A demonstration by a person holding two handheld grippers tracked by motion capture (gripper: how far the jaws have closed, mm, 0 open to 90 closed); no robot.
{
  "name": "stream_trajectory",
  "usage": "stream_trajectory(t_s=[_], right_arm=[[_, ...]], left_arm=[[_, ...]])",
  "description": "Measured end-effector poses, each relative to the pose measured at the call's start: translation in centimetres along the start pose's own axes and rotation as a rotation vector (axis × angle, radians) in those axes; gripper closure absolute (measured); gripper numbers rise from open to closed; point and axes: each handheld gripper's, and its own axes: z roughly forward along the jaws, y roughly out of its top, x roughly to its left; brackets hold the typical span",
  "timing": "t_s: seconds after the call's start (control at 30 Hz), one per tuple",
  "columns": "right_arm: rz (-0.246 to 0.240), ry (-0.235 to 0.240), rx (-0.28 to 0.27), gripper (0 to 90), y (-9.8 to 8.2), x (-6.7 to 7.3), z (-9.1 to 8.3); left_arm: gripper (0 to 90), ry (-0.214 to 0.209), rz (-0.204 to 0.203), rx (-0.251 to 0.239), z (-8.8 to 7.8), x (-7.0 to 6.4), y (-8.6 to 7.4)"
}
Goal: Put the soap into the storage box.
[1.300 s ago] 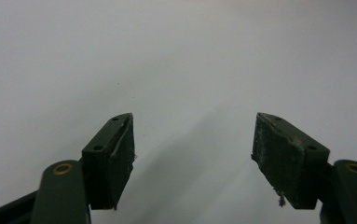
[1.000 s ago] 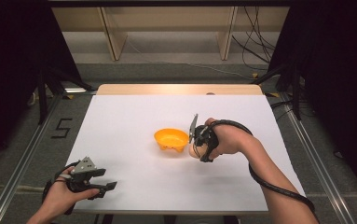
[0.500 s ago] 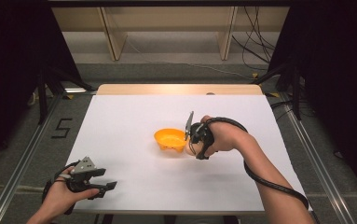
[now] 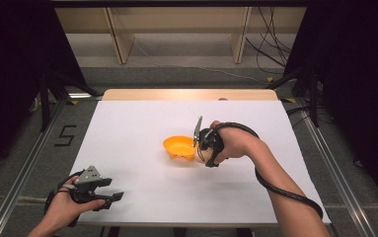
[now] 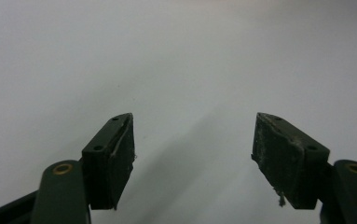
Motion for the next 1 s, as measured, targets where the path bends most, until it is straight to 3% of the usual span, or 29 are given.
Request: stream_trajectory(t_s=[0.1,0.13,0.17,0.2,0.23,0.33,0.37,0.4,0.53,0.57,0.6,0.73,0.83,1.0], right_arm=[[-0.022,-0.005,-0.016,33.7,0.0,-0.2,0.1],[0.008,0.002,-0.003,33.6,0.1,-0.1,0.0],[0.008,0.002,-0.003,33.6,0.1,-0.1,0.0],[-0.026,-0.008,-0.019,33.7,0.1,-0.4,0.2],[0.006,-0.005,-0.008,33.6,0.2,-0.2,0.0],[-0.018,-0.006,-0.016,33.6,0.2,-0.4,0.2],[0.009,-0.005,-0.005,33.6,0.4,-0.3,0.1],[-0.023,-0.008,-0.016,33.6,0.4,-0.5,0.2],[-0.048,-0.010,-0.026,33.6,0.6,-0.8,0.2],[-0.048,-0.010,-0.026,33.6,0.6,-0.8,0.2],[-0.006,-0.017,-0.008,33.6,0.7,-0.6,-0.1],[-0.030,-0.006,-0.023,33.6,0.9,-0.9,-0.1],[-0.001,-0.011,-0.015,33.6,1.1,-0.8,-0.2],[-0.008,-0.014,-0.019,33.7,1.5,-1.0,-0.3]], left_arm=[[29.4,0.000,0.000,0.000,0.0,0.0,0.0],[29.5,-0.002,-0.009,-0.009,0.0,-0.1,0.0],[29.5,-0.004,-0.024,-0.008,0.1,-0.1,0.0],[29.5,-0.004,-0.025,-0.008,0.1,-0.2,0.0],[29.4,-0.004,-0.025,-0.008,0.1,-0.2,0.0],[29.5,-0.001,-0.001,0.000,0.0,0.0,0.0],[29.4,-0.003,-0.010,-0.009,0.0,-0.1,0.0],[29.5,-0.003,-0.010,-0.009,0.0,-0.1,0.0],[29.4,0.006,-0.016,0.000,0.1,-0.1,0.0],[29.4,0.006,-0.016,0.000,0.1,-0.1,0.0],[29.4,0.004,-0.017,0.000,0.1,-0.1,0.0],[29.5,0.001,-0.004,-0.003,0.0,0.0,0.0],[29.4,-0.001,0.000,0.000,0.0,0.0,0.0],[29.4,-0.002,0.000,0.000,0.0,0.0,0.0]])
